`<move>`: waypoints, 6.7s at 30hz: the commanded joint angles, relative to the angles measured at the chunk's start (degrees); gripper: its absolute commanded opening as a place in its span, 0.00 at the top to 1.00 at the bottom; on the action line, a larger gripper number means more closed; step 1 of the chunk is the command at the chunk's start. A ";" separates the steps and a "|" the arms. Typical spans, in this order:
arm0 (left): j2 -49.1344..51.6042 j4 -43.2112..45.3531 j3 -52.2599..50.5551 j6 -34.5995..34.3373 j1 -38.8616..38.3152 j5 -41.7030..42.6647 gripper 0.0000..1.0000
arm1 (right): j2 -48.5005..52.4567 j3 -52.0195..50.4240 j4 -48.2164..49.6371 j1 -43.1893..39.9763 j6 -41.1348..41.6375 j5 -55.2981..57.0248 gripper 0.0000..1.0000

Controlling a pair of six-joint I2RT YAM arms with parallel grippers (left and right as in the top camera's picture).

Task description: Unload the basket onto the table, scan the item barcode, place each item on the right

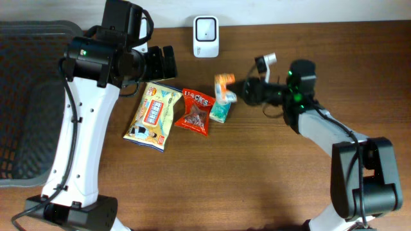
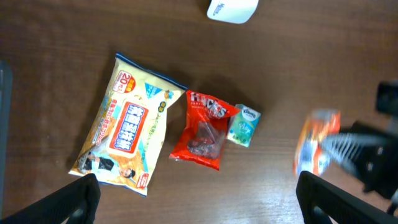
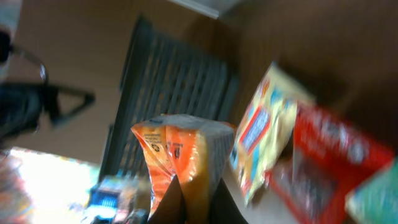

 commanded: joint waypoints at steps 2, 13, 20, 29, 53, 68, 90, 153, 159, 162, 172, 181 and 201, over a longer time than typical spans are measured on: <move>0.09 0.15 0.04 0.68 0.02 -0.20 0.01 | -0.70 16.92 -24.72 6.05 -15.15 46.49 0.96; 0.09 0.15 0.04 0.68 0.02 -0.20 0.01 | 19.08 27.50 13.64 14.14 -60.02 74.99 0.96; 0.09 0.15 0.04 0.70 0.02 -0.20 0.01 | 27.63 38.40 11.39 14.86 -80.65 67.23 0.96; 0.09 0.15 0.04 0.68 0.02 -0.20 0.01 | 35.85 39.98 11.85 14.84 -88.30 57.51 0.96; 0.09 0.15 0.04 0.70 0.02 -0.20 0.01 | 13.60 39.93 -39.71 -21.24 -37.16 89.42 0.96; 0.09 0.15 0.04 0.68 0.02 -0.20 0.01 | 21.75 39.06 -48.00 -50.07 -33.94 75.30 0.42; 0.09 0.15 0.04 0.68 0.02 -0.20 0.01 | 8.39 36.65 -79.10 -11.41 -45.64 25.29 0.01; 0.09 0.15 0.04 0.68 0.02 -0.20 0.01 | 20.46 35.54 -81.72 22.25 -35.23 82.97 0.57; 0.09 0.15 0.04 0.68 0.02 -0.20 0.01 | 20.46 30.58 -77.88 22.40 -35.15 82.66 0.60; 0.09 0.15 0.04 0.70 0.02 -0.20 0.01 | 20.37 32.46 -77.92 22.29 -33.68 82.64 0.95; 0.09 0.15 0.04 0.68 0.02 -0.20 0.01 | 20.59 42.58 -78.51 5.35 -40.02 23.02 0.96; 0.09 0.15 0.04 0.68 0.02 -0.20 0.01 | 20.61 18.08 -61.81 -15.47 -35.26 13.09 0.89; 0.09 0.13 0.04 0.68 0.02 -0.20 0.01 | 19.87 28.04 -75.36 -6.82 -41.66 44.04 0.60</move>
